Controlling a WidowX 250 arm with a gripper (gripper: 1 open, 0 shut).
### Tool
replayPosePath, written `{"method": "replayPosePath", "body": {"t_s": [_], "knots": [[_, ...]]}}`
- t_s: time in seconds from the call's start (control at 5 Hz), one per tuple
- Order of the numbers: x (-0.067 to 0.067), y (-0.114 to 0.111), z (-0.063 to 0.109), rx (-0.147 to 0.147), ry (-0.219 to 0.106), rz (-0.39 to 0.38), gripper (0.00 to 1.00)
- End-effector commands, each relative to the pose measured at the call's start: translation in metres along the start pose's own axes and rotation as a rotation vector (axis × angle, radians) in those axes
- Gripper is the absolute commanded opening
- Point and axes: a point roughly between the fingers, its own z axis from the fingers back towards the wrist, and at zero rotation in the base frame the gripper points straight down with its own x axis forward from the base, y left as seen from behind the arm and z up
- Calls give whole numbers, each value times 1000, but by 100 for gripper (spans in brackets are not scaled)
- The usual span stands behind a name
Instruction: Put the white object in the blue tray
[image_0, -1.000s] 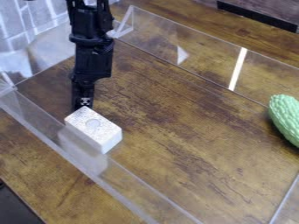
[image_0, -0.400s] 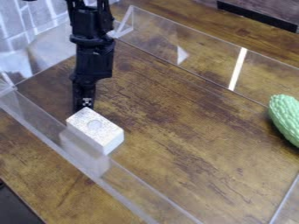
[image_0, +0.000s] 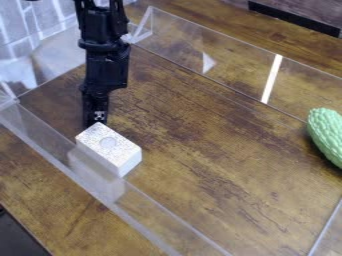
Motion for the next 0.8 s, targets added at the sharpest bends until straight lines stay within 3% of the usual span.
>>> {"method": "replayPosePath", "body": {"t_s": [0.0,0.6], "knots": [[-1,3,25,54,-31,5,0],[8,-1,29,56,-19,-17,0]]}}
